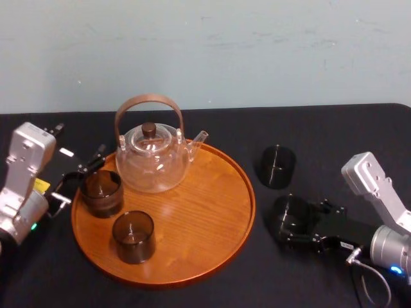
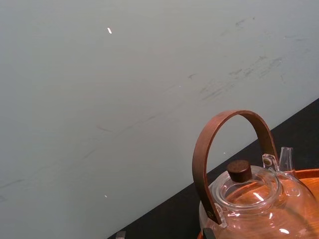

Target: Pick up the glass from the table and place it on the tray.

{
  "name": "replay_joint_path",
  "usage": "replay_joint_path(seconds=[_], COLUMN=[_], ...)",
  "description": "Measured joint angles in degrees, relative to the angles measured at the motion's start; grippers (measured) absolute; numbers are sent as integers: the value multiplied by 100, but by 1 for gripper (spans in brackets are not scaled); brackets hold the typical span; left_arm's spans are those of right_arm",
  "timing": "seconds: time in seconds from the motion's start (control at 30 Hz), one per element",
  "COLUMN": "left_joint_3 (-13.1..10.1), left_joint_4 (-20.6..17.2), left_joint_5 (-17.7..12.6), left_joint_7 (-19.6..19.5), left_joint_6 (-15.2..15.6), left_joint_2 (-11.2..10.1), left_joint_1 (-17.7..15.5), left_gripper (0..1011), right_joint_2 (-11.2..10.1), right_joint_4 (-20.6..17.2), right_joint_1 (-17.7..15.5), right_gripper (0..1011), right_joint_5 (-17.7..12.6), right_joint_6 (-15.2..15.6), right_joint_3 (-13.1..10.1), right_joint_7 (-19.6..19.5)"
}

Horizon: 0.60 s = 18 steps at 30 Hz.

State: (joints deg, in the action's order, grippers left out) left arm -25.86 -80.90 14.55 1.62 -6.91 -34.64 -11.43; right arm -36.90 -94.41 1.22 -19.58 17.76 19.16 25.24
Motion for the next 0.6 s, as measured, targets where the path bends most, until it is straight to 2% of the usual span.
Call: replay_joint_path(seconds=[0.6], left_joint_3=[0], left_joint_4=[0], left_joint_5=[0], left_joint_7=[0], left_joint_6=[0], left_joint_2=[0], left_joint_1=[0], left_gripper=[1001], right_joint_2=[136], right_joint_4=[220], right_joint_1=[367], right_gripper=[1003], right_joint_5=[102], right_joint_6=[95], right_joint_3=[208], right_joint_7=[93])
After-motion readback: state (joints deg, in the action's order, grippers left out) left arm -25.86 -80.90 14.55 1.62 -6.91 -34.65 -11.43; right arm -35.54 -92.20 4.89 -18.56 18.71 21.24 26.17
